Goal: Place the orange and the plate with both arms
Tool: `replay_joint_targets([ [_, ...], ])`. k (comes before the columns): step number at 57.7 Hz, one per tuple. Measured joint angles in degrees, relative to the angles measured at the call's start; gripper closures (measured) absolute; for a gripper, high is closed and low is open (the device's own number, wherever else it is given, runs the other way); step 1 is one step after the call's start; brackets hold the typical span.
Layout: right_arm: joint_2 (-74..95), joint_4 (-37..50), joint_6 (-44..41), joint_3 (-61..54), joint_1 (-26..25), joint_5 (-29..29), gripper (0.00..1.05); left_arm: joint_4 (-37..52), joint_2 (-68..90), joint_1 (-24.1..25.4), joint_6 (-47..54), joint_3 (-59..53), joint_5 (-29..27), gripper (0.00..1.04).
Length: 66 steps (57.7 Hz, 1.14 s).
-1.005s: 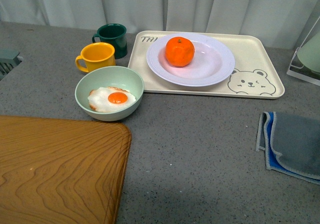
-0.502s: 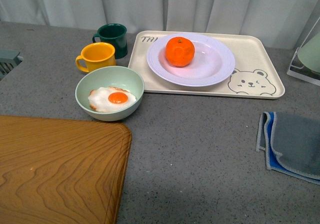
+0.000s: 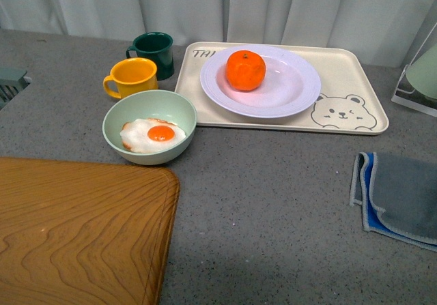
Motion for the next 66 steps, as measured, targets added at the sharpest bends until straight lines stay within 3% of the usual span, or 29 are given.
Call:
replay_joint_targets([
  [13,-4.37,-2.99,-0.09,0.00,0.00,0.02,1.02,-0.02,0.00,0.00,-0.02,0.00,-0.02,0.07],
  [43,-4.42,-3.02,-0.04,0.00,0.00,0.00,0.08,-0.04,0.00,0.00,-0.02,0.00,-0.02,0.07],
  [66,-4.42,-3.02,-0.04,0.00,0.00,0.00,0.09,-0.04,0.00,0.00,-0.02,0.00,-0.02,0.07],
])
